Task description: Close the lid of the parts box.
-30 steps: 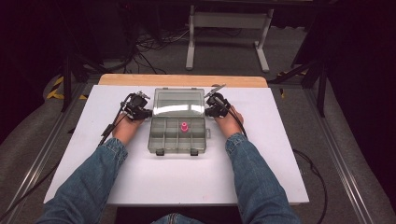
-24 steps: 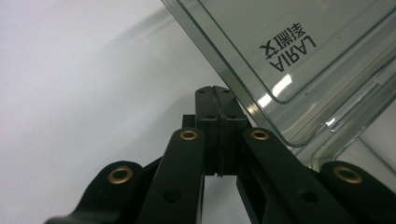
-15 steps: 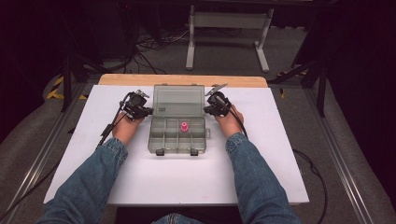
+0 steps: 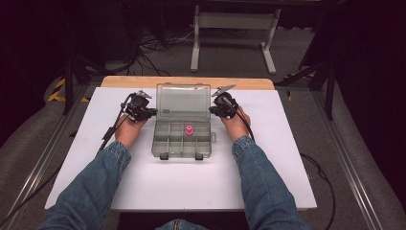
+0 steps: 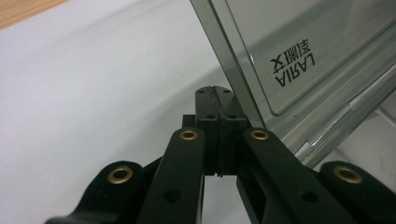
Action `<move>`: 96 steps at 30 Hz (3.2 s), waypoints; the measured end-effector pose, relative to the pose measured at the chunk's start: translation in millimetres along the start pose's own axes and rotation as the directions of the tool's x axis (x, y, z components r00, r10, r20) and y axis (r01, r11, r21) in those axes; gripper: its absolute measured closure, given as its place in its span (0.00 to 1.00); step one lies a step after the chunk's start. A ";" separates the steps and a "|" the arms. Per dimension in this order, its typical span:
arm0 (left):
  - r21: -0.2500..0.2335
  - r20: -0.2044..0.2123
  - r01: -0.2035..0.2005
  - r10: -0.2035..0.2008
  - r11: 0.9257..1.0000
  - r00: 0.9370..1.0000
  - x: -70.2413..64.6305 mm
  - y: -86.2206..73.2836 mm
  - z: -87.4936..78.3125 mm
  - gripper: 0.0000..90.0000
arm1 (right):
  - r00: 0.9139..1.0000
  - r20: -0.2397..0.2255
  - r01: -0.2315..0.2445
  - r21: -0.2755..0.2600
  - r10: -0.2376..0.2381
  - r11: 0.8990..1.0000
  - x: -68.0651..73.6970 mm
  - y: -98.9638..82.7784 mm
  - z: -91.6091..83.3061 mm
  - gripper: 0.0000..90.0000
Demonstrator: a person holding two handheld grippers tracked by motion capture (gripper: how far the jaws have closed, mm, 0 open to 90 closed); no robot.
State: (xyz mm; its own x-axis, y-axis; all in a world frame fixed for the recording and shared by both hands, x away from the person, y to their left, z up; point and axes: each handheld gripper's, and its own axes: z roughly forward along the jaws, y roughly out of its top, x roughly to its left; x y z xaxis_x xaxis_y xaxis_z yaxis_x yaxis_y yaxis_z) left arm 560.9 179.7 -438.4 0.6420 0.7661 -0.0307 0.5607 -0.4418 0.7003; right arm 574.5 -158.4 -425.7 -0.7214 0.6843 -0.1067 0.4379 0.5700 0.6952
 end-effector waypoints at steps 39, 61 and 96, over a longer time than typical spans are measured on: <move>-0.064 0.014 -0.034 0.035 0.997 0.999 -5.9 5.8 -25.2 1.00 | 1.000 -0.005 0.029 -0.111 -0.030 0.993 4.4 7.0 -29.1 1.00; -0.064 0.021 -0.087 0.089 0.994 0.996 -13.6 5.7 -41.4 0.99 | 0.998 -0.032 0.057 -0.153 -0.062 0.987 13.7 6.8 -47.5 1.00; -0.070 0.090 -0.107 0.113 0.992 0.990 -23.1 -7.1 -58.7 0.99 | 0.989 -0.096 0.095 -0.183 -0.114 0.978 32.1 -9.2 -69.0 1.00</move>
State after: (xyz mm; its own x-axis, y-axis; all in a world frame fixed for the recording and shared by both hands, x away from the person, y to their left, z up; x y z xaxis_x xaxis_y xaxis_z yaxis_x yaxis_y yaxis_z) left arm 511.4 192.6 -400.8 0.7457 0.6662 -0.0151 0.4507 -0.4876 0.7478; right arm 510.3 -173.1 -386.5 -0.8150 0.5677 -0.1162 0.2617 0.5394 0.8003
